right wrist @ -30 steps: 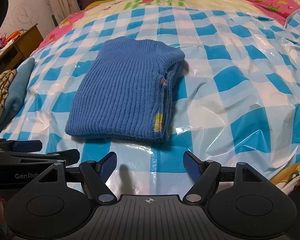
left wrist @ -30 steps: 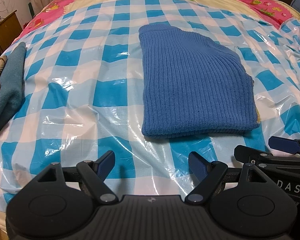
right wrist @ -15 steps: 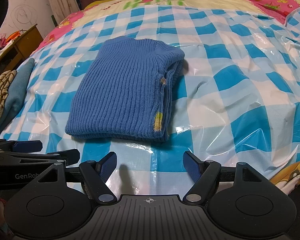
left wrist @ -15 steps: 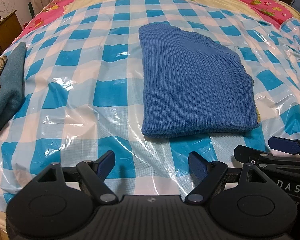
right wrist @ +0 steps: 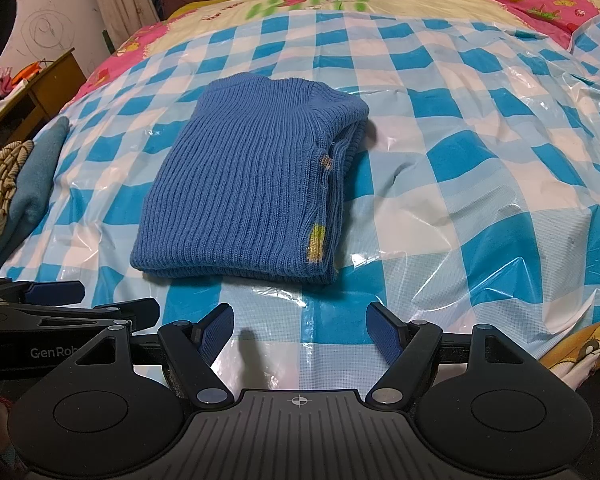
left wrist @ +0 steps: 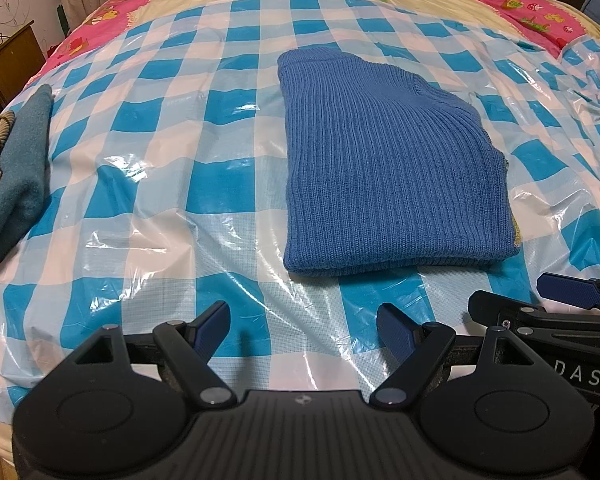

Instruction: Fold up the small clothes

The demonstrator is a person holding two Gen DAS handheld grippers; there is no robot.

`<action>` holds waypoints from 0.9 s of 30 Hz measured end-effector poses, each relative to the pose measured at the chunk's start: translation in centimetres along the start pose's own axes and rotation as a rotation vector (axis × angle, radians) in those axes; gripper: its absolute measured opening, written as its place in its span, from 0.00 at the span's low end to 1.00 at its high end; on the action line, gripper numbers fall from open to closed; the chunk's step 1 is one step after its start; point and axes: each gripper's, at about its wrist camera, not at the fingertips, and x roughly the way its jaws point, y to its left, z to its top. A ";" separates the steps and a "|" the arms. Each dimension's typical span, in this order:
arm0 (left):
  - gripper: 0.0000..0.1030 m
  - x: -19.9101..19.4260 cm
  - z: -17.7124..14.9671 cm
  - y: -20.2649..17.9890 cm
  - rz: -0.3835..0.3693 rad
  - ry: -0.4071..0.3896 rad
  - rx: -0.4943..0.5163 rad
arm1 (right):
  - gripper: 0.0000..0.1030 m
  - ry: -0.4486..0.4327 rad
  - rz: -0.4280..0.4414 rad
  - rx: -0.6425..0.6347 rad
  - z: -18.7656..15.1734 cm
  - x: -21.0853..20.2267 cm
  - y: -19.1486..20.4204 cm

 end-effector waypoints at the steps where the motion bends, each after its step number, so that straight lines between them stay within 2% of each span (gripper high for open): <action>1: 0.82 0.0 0.0 0.0 0.000 0.000 0.000 | 0.72 0.000 0.000 0.000 0.0 0.0 0.0; 27: 0.82 0.0 0.0 0.0 0.002 0.000 0.001 | 0.72 0.003 0.002 0.005 -0.2 0.1 0.0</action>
